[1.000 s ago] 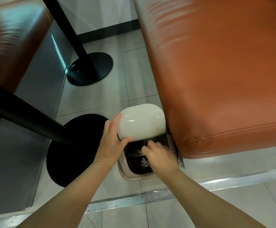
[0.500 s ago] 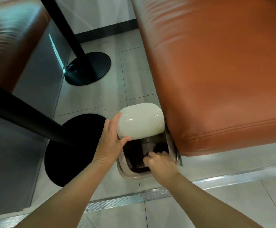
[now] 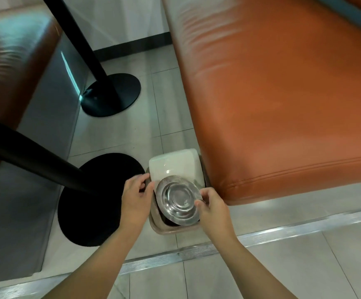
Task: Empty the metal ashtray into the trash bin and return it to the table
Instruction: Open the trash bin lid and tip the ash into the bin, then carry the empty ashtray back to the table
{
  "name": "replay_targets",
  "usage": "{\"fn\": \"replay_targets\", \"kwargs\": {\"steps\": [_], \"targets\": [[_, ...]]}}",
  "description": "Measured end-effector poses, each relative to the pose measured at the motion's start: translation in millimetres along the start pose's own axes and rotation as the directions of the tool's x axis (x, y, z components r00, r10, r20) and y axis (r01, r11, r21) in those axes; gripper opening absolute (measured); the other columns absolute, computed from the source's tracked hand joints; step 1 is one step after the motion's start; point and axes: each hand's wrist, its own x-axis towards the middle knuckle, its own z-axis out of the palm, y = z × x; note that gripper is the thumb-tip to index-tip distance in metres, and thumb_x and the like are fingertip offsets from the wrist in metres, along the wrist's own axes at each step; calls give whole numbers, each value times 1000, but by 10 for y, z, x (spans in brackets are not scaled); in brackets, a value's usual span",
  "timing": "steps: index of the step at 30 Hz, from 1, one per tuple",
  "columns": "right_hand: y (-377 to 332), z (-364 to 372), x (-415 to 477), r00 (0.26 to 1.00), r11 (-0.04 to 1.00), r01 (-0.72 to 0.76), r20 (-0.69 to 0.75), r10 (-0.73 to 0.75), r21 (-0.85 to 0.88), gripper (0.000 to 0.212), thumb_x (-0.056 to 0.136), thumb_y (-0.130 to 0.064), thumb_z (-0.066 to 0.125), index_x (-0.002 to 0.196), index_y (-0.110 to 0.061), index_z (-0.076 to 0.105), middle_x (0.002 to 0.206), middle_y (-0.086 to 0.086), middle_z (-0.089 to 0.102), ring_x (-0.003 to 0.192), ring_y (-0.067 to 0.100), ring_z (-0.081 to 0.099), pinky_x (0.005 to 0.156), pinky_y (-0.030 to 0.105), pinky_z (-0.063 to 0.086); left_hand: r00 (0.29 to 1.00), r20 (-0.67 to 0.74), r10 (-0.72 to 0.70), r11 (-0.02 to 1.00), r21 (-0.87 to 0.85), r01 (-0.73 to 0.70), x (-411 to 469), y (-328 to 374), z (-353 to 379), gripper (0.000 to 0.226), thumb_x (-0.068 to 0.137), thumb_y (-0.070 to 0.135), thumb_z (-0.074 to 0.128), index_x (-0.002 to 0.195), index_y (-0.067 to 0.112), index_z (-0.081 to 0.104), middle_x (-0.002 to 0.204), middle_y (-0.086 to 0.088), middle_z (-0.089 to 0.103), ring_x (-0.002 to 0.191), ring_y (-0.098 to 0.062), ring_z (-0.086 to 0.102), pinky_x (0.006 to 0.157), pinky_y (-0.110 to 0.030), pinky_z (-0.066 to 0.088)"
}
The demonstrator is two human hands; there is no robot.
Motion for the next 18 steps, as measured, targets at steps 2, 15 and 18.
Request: {"fn": "replay_targets", "kwargs": {"steps": [2, 15, 18], "targets": [[-70, -49, -56, 997, 992, -76, 3, 76, 103, 9, 87, -9, 52, 90, -16, 54, 84, -3, 60, 87, 18, 55, 88, 41, 47, 997, 6, -78, 996, -45, 78, -123, 29, -38, 23, 88, 17, 53, 107, 12, 64, 103, -1, 59, 89, -11, 57, 88, -27, 46], [-959, -629, -574, 990, 889, -140, 39, 137, 437, 10, 88, -8, 53, 92, -15, 57, 86, 5, 63, 61, 13, 55, 42, 20, 46, 972, -9, -233, 917, -336, 216, -581, 1032, -536, 22, 86, 8, 52, 102, 11, 68, 84, -7, 69, 72, -17, 60, 64, -28, 54], [-1361, -964, -798, 998, 913, -39, -29, 56, 406, 14, 87, -9, 53, 89, -21, 59, 85, 1, 65, 66, 15, 59, 47, 27, 52, 975, -3, -223, 888, -412, 202, -813, 1560, -672, 24, 86, 7, 51, 93, 19, 70, 72, 2, 68, 55, -5, 59, 45, -14, 49]]}}
